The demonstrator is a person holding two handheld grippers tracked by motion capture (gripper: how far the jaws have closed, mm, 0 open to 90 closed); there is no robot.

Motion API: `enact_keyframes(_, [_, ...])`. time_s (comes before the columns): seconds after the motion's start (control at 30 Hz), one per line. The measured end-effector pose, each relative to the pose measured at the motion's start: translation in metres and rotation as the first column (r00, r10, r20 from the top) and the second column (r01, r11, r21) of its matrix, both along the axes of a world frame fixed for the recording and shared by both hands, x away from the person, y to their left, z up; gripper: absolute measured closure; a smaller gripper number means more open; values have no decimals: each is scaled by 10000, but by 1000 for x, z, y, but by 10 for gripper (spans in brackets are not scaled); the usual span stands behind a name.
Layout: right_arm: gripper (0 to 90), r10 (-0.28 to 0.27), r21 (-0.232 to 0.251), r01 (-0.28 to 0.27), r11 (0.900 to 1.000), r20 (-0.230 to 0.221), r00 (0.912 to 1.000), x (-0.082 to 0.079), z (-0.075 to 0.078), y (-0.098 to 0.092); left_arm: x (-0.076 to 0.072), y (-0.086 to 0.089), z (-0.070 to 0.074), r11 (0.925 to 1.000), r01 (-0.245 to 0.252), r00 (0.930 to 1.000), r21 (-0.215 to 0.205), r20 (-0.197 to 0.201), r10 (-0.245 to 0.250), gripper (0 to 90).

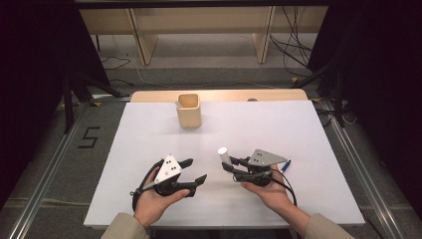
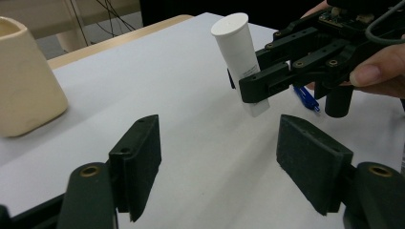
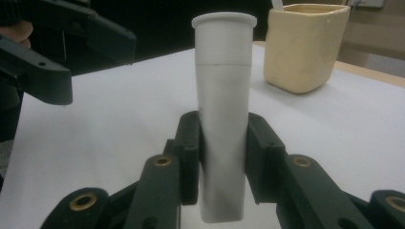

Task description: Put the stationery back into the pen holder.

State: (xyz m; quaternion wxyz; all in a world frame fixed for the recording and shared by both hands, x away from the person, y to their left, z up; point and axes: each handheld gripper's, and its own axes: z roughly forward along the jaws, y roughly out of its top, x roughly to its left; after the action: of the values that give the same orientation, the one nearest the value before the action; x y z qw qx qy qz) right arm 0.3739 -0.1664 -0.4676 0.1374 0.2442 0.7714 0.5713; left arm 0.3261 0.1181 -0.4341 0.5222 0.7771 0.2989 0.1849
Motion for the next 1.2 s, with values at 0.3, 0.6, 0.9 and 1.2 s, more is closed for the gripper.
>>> enact_keyframes(0.3, [703, -179, -15, 179, 9998, 99, 9998, 2, 0, 2, 3, -2, -3, 9988, -344, 9992, -336, -217, 337, 359])
enact_keyframes(0.6, [703, -194, -50, 195, 9998, 187, 9996, 1, -1, 7, 4, -8, -4, 9974, -406, 9988, -595, -282, 390, 367])
enact_keyframes(0.9, [703, -393, 70, 391, 9992, 275, 9988, 6, 0, 8, 3, 7, -7, 9961, -794, 9966, -390, -249, 784, 356])
enact_keyframes(1.2, [704, -926, 314, 912, 9953, 447, 9947, 22, 9, 12, 0, 24, -11, 9882, -1533, 9882, -40, -14, 1533, 328])
